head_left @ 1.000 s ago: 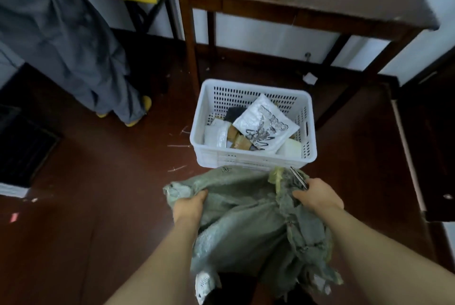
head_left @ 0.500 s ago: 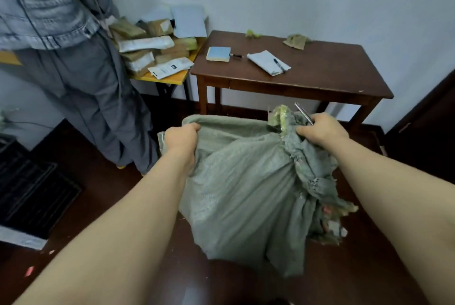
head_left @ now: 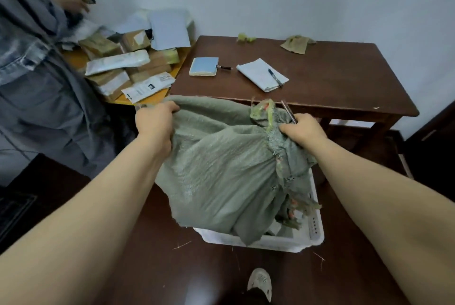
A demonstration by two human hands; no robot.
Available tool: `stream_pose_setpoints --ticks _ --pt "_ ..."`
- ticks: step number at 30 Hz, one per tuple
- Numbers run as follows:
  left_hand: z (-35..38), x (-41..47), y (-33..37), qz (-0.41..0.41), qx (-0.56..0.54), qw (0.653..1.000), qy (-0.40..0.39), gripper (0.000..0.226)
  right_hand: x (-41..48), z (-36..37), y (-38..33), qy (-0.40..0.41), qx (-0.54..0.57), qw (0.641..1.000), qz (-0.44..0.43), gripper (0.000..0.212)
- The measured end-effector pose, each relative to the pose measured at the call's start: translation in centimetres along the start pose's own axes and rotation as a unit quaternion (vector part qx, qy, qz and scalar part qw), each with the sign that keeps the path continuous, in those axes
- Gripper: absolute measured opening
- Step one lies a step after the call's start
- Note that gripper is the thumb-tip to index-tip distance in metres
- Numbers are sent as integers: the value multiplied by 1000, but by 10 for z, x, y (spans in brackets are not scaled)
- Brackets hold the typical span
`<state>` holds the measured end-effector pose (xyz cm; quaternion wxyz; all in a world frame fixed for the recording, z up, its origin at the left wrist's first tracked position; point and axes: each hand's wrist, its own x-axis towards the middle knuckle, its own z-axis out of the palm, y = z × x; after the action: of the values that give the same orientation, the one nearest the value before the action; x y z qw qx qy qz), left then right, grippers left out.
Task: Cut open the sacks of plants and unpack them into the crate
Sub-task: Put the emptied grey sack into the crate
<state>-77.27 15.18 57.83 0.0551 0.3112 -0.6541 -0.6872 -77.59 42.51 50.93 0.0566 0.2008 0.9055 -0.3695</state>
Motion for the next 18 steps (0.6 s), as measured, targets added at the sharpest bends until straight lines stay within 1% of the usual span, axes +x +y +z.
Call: stream_pose_setpoints --ticks 2,4,6,8,11,12,15,18 --pt "15 21 -19 -21 20 999 15 31 27 18 15 -30 5 999 16 17" --pt "26 42 -43 -39 41 998 24 40 49 39 31 -54 10 998 34 22" --pt "34 63 -71 -62 64 995 31 41 68 59 49 -81 18 995 52 26" --pt "42 83 -98 -87 89 992 36 36 84 79 68 -99 21 992 78 28" --pt "53 109 -140 -105 133 985 29 16 108 107 96 -113 23 988 103 35" --pt "55 117 -154 -107 159 981 28 15 114 116 105 -115 14 987 108 36" --pt "62 147 -196 -94 265 960 16 25 131 144 133 -124 -2 984 125 36" --pt "72 176 -227 -52 393 917 -40 31 144 172 163 -114 -47 981 147 40"
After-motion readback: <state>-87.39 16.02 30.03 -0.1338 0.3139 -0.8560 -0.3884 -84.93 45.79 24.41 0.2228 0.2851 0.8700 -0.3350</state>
